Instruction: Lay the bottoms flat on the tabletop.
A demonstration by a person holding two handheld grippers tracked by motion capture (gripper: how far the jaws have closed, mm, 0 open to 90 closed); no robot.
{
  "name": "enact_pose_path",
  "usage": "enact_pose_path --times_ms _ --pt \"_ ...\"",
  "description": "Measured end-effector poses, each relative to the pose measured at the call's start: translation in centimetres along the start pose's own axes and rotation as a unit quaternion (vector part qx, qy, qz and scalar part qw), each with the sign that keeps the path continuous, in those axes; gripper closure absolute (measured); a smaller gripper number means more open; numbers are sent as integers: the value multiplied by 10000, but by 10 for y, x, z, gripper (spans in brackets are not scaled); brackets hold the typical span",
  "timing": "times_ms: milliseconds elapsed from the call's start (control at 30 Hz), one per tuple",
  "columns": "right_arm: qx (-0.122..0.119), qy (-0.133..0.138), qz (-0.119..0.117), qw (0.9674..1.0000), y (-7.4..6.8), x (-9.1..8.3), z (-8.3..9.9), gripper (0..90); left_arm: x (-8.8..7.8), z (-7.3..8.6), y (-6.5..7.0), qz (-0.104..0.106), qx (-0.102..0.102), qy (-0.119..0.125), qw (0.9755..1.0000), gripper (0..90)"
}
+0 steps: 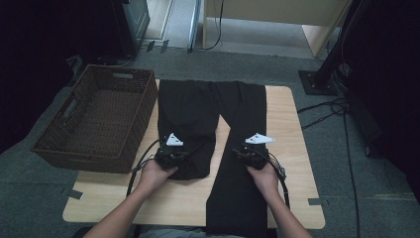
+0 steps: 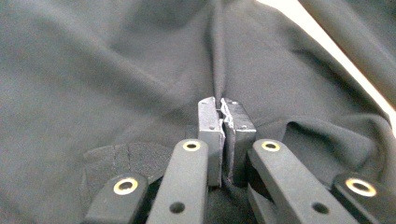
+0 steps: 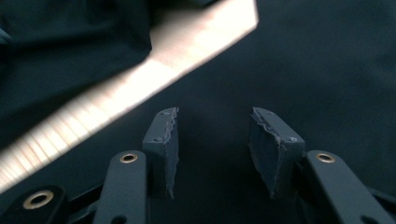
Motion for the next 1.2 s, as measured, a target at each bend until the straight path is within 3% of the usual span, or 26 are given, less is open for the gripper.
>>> enact_pose_path --times_ms 100,233,400,467,633,767,867,1033,1067,1200 --pt "-95 -79 67 9999 -2 4 5 524 -6 1 0 -5 -71 73 9999 879" --pt "-95 -76 77 9999 -4 4 5 518 -23 -5 -1 9 -497 433 9978 860" --pt "-116 17 96 9999 -5 3 8 517 -39 -8 3 -18 -547 487 9973 850" --pt "-121 18 120 9999 -5 3 8 517 -41 -8 3 -121 -455 538 9974 802" --pt "-117 9 132 9998 -7 2 9 521 -50 -11 -1 -235 -618 490 9966 747" --pt "-131 31 99 9999 -8 2 9 522 -51 -5 1 -389 -405 383 9977 686" --pt "-125 49 116 9998 -8 2 10 526 -50 -2 -3 -438 -441 276 9977 636" --pt "-140 60 106 9998 -8 2 10 527 -48 12 -9 -393 -606 102 9973 644" --pt "-131 56 103 9998 -8 2 10 527 -48 17 -8 -346 -724 90 9967 644" --pt "-115 53 119 9998 -9 2 10 528 -48 22 -6 -364 -784 -41 9962 641"
Point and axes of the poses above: each handheld gripper's, and its own axes: x roughly forward along the jaws, z roughly out of its underside, y roughly to its right, the point moved 1 cm from there along x, roughly forward along the jaws, and after that the axes turned 14 degrees about y, right-handed, at the moved point
